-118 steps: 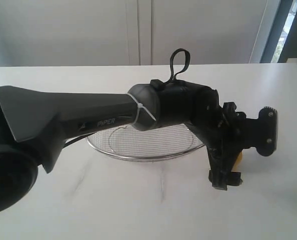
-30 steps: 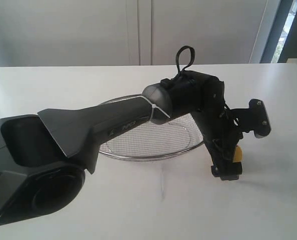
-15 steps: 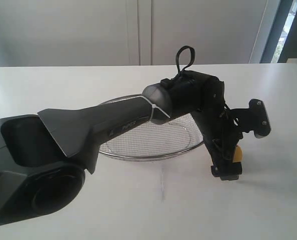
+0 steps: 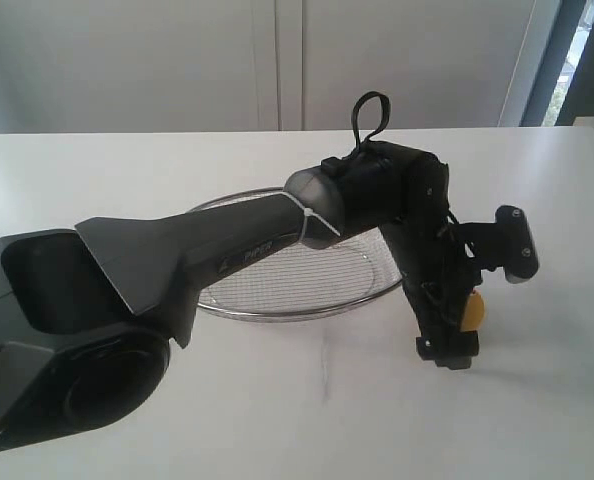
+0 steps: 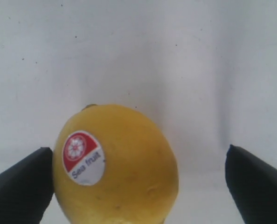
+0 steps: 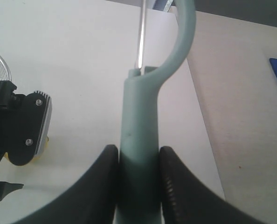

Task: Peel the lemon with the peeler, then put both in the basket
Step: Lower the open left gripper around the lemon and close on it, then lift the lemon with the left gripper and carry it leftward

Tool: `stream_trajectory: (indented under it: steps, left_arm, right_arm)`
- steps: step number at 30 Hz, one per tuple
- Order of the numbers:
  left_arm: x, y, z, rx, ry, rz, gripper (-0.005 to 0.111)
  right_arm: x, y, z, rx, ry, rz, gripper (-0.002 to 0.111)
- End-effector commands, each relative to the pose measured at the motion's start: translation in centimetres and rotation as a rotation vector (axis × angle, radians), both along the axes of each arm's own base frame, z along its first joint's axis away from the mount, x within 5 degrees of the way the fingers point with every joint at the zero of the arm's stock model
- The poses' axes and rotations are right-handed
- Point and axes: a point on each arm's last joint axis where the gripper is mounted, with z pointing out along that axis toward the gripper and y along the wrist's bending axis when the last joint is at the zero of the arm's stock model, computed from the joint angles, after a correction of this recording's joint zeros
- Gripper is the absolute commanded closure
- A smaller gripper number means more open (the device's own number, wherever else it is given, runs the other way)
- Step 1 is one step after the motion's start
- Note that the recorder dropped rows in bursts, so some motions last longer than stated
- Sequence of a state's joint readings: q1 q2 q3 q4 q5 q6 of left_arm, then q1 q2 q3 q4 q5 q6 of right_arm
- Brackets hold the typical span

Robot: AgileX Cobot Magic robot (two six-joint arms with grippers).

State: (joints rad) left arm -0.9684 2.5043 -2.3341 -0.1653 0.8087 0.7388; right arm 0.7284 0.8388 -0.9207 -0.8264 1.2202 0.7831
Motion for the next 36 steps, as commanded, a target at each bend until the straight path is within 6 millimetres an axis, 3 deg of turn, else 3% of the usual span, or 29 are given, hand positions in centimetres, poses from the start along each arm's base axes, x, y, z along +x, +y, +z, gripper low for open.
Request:
stream_trajectory:
  steps: [1,6,9,16,20,27,36]
  left_arm:
    - [-0.2,0.0,0.3,0.005,0.015,-0.005,0.009]
    - [-0.2,0.0,0.3,0.003,0.014,-0.005,0.009]
    - [-0.2,0.0,0.3,0.003,0.014,-0.005,0.016]
    - [-0.1,-0.1,0.3,-0.014,0.017,0.024,0.070]
    - [0.0,-0.2,0.4,-0.019,0.013,0.025,0.087]
    - [-0.1,-0.2,0.6,-0.026,0.018,0.025,0.091]
    - [-0.7,0.0,3.6,-0.088,0.035,0.024,0.091]
  right_arm:
    - [-0.1,-0.3,0.1,-0.005,-0.016,-0.013,0.108]
    - [-0.1,-0.3,0.1,-0.005,-0.016,-0.013,0.108]
    - [-0.1,-0.3,0.1,-0.005,-0.016,-0.013,0.108]
    - [-0.1,-0.3,0.1,-0.005,-0.016,-0.013,0.108]
    - [-0.1,-0.3,0.1,-0.005,-0.016,-0.013,0.108]
    - [-0.1,-0.3,0.1,-0.005,-0.016,-0.013,0.108]
    - [-0.1,-0.3,0.1,-0.005,-0.016,-0.013,0.108]
